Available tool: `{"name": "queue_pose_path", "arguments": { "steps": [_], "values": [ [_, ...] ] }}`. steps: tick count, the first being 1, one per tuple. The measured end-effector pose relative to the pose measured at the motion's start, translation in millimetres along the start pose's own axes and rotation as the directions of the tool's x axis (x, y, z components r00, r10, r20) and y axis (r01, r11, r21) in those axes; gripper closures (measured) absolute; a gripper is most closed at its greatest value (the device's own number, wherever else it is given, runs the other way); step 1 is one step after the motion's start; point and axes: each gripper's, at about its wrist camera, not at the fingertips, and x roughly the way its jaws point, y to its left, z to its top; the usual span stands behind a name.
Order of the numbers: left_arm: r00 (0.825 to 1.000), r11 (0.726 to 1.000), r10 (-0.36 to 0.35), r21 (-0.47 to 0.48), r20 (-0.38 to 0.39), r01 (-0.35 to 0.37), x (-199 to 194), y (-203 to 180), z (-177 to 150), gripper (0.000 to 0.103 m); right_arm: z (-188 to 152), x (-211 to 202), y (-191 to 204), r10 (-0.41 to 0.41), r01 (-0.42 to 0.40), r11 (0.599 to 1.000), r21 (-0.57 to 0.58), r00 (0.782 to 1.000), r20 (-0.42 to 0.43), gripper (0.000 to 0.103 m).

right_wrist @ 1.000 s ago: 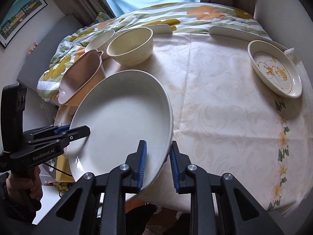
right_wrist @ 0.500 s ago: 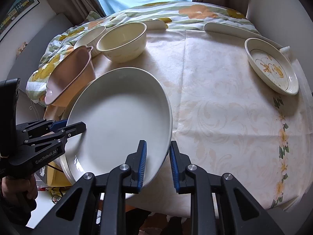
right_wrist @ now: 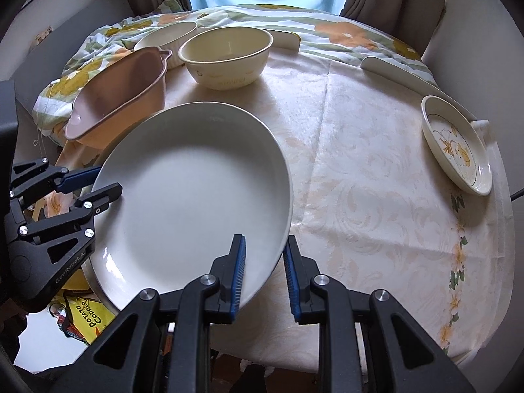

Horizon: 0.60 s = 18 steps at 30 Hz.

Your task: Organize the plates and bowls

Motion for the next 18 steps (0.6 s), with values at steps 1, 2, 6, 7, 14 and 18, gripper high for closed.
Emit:
{"name": "queue_pose_path", "arguments": {
  "steps": [1, 2, 6, 7, 14, 18],
  "values": [
    [1.000, 1.000, 0.012, 0.007, 0.003, -0.012, -1.3, -1.2, -0.8, 0.082, 0.0, 0.0, 0.0, 0.000, 0.000, 1.000, 0.000, 1.000, 0.000, 0.081],
    [1.000, 0.999, 0.028, 0.018, 0.011, -0.028, -3.1, -3.0, -1.2, 0.082, -0.1, 0.3, 1.2, -0.008, 0.008, 1.000, -0.009, 1.000, 0.000, 0.081],
    [0.996, 0.995, 0.079, 0.056, 0.036, -0.081, -7.9, -11.1, -1.9, 0.082, 0.2, 1.6, 6.8, -0.043, 0.044, 0.998, -0.048, 0.999, 0.006, 0.081],
    [0.996, 0.995, 0.083, 0.057, 0.036, -0.085, -8.4, -11.1, -2.8, 0.082, 0.0, 1.8, 6.5, -0.047, 0.047, 0.998, -0.049, 0.999, 0.008, 0.081],
    [0.996, 0.995, 0.085, 0.039, 0.038, -0.087, -8.6, -6.0, -2.4, 0.082, 0.1, 3.1, 7.6, -0.058, 0.058, 0.997, -0.054, 0.998, 0.006, 0.081],
    [0.996, 0.996, 0.080, 0.027, 0.037, -0.081, -8.4, -4.0, -2.6, 0.082, -0.3, 3.7, 6.0, -0.050, 0.051, 0.998, -0.045, 0.999, 0.003, 0.081]
  ]
}}
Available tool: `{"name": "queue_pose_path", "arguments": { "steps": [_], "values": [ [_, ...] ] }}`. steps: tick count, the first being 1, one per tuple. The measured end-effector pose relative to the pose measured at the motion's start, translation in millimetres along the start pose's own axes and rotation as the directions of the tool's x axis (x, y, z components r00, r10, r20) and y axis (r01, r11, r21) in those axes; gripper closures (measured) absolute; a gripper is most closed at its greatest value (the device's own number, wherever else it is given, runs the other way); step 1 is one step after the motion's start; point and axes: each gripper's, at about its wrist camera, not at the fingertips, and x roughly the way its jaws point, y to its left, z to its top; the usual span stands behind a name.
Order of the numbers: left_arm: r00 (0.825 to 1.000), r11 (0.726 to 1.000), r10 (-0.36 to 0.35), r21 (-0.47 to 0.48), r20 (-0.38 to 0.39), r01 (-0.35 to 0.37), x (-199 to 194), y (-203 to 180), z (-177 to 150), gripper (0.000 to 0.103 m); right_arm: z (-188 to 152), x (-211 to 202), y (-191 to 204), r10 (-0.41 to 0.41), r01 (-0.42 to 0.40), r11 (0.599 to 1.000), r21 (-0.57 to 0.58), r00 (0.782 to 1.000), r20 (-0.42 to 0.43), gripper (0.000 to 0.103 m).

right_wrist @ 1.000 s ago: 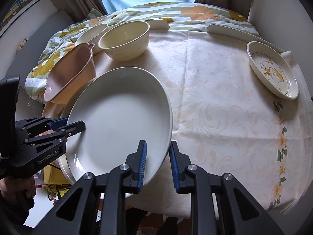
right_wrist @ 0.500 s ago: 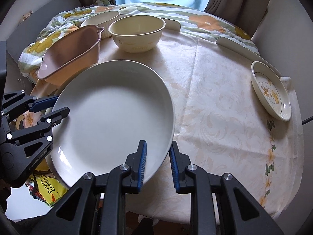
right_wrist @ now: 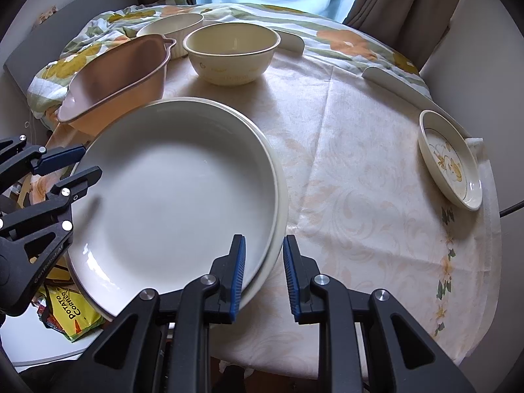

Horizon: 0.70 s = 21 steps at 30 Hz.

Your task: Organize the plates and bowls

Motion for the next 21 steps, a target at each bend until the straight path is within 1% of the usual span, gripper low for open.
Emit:
{"name": "queue_pose_path", "arguments": {
  "steps": [4, 7, 9, 11, 12, 13, 14, 15, 16, 17, 18, 19, 20, 21],
  "values": [
    [1.000, 1.000, -0.012, -0.009, -0.010, 0.012, -0.4, 2.4, 1.1, 0.082, -0.2, -0.9, -3.6, 0.021, -0.021, 1.000, 0.023, 1.000, 0.000, 0.081],
    [0.999, 0.998, -0.050, -0.041, -0.003, 0.049, -11.4, 9.5, 5.7, 0.082, 0.7, -14.1, -11.5, 0.053, -0.055, 0.996, 0.070, 0.998, 0.028, 0.081],
    [0.997, 0.995, -0.073, -0.073, 0.028, 0.075, -28.0, 16.7, 13.1, 0.082, 1.3, -20.6, -14.6, 0.062, -0.065, 0.994, 0.085, 0.997, 0.040, 0.081],
    [0.992, 0.990, -0.098, -0.096, 0.079, 0.105, -47.5, 23.6, 22.8, 0.082, 1.8, -36.4, -25.4, 0.098, -0.106, 0.986, 0.128, 0.993, 0.064, 0.081],
    [0.987, 0.987, -0.113, -0.104, 0.115, 0.125, -59.9, 26.9, 30.2, 0.082, 0.7, -51.2, -38.1, 0.126, -0.140, 0.974, 0.179, 0.988, 0.087, 0.081],
    [0.981, 0.983, -0.130, -0.110, 0.146, 0.146, -69.8, 29.1, 37.0, 0.081, -0.8, -60.6, -45.5, 0.128, -0.148, 0.967, 0.209, 0.986, 0.108, 0.075],
    [0.973, 0.979, -0.151, -0.111, 0.176, 0.172, -78.6, 31.0, 43.9, 0.081, -2.7, -69.1, -52.3, 0.124, -0.152, 0.960, 0.234, 0.984, 0.132, 0.052],
    [0.963, 0.973, -0.178, -0.108, 0.202, 0.203, -86.0, 32.4, 52.6, 0.077, -5.2, -78.4, -60.0, 0.117, -0.155, 0.953, 0.261, 0.981, 0.157, 0.035],
    [0.953, 0.967, -0.208, -0.098, 0.219, 0.234, -91.3, 31.2, 62.0, 0.057, -8.7, -87.8, -67.8, 0.110, -0.161, 0.944, 0.290, 0.977, 0.185, 0.011],
    [0.943, 0.961, -0.235, -0.087, 0.234, 0.261, -95.1, 28.6, 71.1, 0.037, -8.7, -87.8, -67.8, 0.110, -0.161, 0.944, 0.290, 0.977, 0.185, 0.008],
    [0.932, 0.956, -0.252, -0.080, 0.259, 0.281, -99.5, 25.4, 78.7, 0.000, -18.0, -104.3, -83.4, 0.089, -0.167, 0.919, 0.356, 0.970, 0.227, 0.008],
    [0.917, 0.951, -0.267, -0.071, 0.297, 0.300, -105.3, 22.3, 83.8, 0.001, -24.2, -111.6, -92.1, 0.073, -0.166, 0.904, 0.394, 0.968, 0.240, 0.008],
    [0.903, 0.946, -0.289, -0.053, 0.317, 0.321, -110.2, 17.1, 91.1, 0.001, -24.2, -111.6, -92.1, 0.073, -0.166, 0.904, 0.394, 0.968, 0.240, 0.008],
    [0.892, 0.939, -0.319, -0.021, 0.319, 0.344, -113.1, 9.3, 100.9, 0.000, -36.7, -122.8, -106.5, 0.044, -0.162, 0.876, 0.454, 0.965, 0.259, 0.008]
  ]
}}
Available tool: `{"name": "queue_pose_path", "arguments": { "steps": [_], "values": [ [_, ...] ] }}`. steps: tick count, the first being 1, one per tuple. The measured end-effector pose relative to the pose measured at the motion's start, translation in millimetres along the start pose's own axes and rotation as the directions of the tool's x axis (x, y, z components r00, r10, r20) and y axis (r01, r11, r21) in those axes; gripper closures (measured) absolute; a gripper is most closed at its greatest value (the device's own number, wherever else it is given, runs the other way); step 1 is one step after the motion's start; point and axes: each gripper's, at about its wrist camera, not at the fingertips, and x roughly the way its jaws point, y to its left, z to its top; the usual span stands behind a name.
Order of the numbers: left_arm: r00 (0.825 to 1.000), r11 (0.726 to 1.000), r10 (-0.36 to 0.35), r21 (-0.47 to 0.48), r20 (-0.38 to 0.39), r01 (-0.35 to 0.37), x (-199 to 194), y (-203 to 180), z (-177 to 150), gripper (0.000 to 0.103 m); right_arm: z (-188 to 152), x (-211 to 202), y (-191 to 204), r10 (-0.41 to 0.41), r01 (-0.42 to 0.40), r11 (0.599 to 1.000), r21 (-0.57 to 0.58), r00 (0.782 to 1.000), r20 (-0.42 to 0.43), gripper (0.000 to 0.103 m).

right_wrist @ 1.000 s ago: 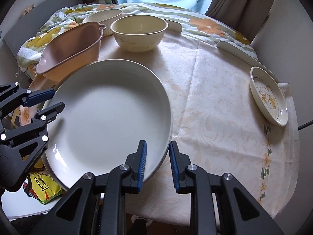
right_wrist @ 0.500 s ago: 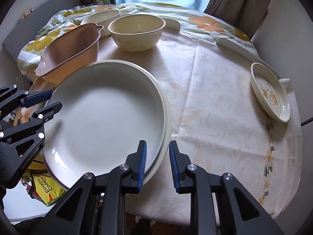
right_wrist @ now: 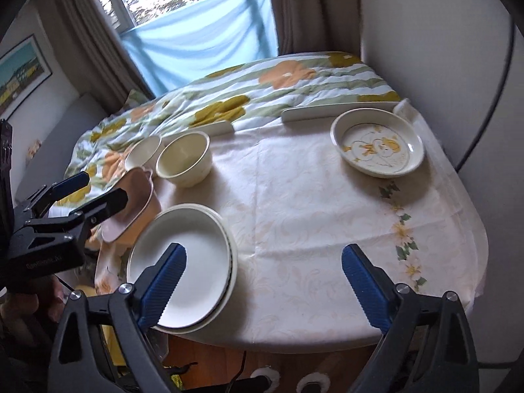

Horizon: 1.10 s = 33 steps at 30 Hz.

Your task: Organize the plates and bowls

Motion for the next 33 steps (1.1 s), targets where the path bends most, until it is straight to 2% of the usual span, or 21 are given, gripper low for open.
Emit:
{"name": "queue_pose_path", "arguments": {
  "steps": [4, 7, 8, 9, 12, 15, 19, 21, 23, 25, 27, 33],
  "values": [
    [0.995, 0.993, -0.092, 0.065, -0.028, 0.094, 21.8, -34.5, 31.4, 0.000, -0.2, -15.8, -28.5, -0.041, 0.038, 0.996, 0.079, 0.999, 0.032, 0.008],
    [0.981, 0.979, -0.185, 0.077, -0.051, 0.188, 45.3, -53.2, 60.7, 0.000, 12.4, -24.4, -52.0, -0.104, 0.098, 0.990, 0.105, 0.993, 0.051, 0.008],
    [0.977, 0.974, -0.205, 0.083, -0.055, 0.209, 53.2, -58.1, 69.7, 0.000, 18.7, -23.9, -61.1, -0.113, 0.109, 0.987, 0.117, 0.993, 0.031, 0.008],
    [0.974, 0.970, -0.217, 0.097, -0.065, 0.223, 64.7, -63.6, 80.8, 0.000, 31.7, -19.9, -81.8, -0.125, 0.119, 0.979, 0.162, 0.992, 0.026, 0.008],
    [0.967, 0.960, -0.235, 0.129, -0.102, 0.247, 99.5, -82.5, 107.0, 0.000, 41.8, -14.5, -101.2, -0.126, 0.117, 0.973, 0.197, 0.991, 0.035, 0.008],
    [0.954, 0.951, -0.255, 0.138, -0.157, 0.277, 142.0, -97.5, 131.6, 0.000, 58.8, 6.7, -131.4, -0.095, 0.089, 0.967, 0.239, 0.995, 0.016, 0.008],
    [0.919, 0.930, -0.306, 0.127, -0.249, 0.344, 209.3, -111.7, 153.2, 0.001, 74.8, 63.9, -177.3, -0.053, 0.059, 0.939, 0.339, 0.998, -0.028, 0.008],
    [0.901, 0.925, -0.319, 0.111, -0.295, 0.363, 242.5, -115.2, 157.4, 0.001, 76.1, 74.0, -183.7, -0.044, 0.052, 0.931, 0.361, 0.999, -0.031, 0.008],
    [0.886, 0.921, -0.322, 0.105, -0.334, 0.375, 273.6, -118.4, 158.2, 0.005, 79.5, 100.1, -203.4, -0.011, 0.023, 0.910, 0.415, 0.999, -0.033, 0.008],
    [0.870, 0.919, -0.316, 0.107, -0.379, 0.380, 299.7, -122.7, 155.8, 0.017, 80.8, 106.9, -207.4, -0.004, 0.015, 0.906, 0.424, 1.000, -0.027, 0.009],
    [0.854, 0.916, -0.309, 0.110, -0.419, 0.386, 320.9, -126.8, 151.9, 0.024, 83.7, 116.7, -213.3, -0.001, 0.006, 0.902, 0.432, 1.000, -0.012, 0.009],
    [0.831, 0.909, -0.314, 0.106, -0.460, 0.402, 351.4, -137.9, 147.2, 0.040, 89.9, 140.6, -230.4, -0.014, 0.027, 0.883, 0.468, 0.999, -0.031, 0.009]
  ]
}}
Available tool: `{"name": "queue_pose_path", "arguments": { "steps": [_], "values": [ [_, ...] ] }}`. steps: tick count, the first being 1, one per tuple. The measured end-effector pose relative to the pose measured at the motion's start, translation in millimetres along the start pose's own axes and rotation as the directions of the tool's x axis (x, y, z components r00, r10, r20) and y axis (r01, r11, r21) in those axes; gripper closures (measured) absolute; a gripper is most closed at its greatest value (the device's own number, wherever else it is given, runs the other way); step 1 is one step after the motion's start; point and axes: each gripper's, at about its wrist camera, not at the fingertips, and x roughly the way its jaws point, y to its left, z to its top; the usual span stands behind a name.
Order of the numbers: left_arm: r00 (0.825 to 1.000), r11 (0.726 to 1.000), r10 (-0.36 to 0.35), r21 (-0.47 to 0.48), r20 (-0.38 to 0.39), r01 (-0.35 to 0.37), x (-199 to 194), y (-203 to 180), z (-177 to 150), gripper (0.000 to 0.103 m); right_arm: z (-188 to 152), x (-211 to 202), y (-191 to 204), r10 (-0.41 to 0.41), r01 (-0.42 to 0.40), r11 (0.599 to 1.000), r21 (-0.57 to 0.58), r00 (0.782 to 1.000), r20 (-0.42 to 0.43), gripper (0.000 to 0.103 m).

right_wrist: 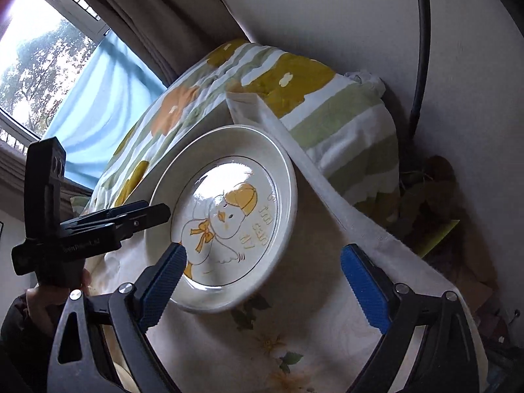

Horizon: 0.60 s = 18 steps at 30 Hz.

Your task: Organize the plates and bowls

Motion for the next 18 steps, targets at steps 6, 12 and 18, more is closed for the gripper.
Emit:
{"name": "queue_pose_path", "arguments": {
  "steps": [6, 12, 18],
  "values": [
    [1.000, 1.000, 0.009, 0.011, -0.019, -0.009, 11.4, 0.5, 2.4, 0.071, 6.6, 13.1, 3.9, 0.013, -0.015, 0.999, -0.030, 0.999, -0.049, 0.065],
    [0.999, 0.999, 0.046, 0.025, -0.009, -0.046, 13.1, 0.1, 0.5, 0.080, 7.3, 16.8, -2.0, -0.005, 0.004, 1.000, -0.024, 0.999, -0.040, 0.084],
    [0.998, 0.997, 0.068, 0.025, 0.013, -0.069, 9.1, -3.7, -1.0, 0.080, 10.8, 19.3, 1.6, -0.031, 0.027, 0.997, -0.077, 0.998, -0.053, 0.084]
  ]
}}
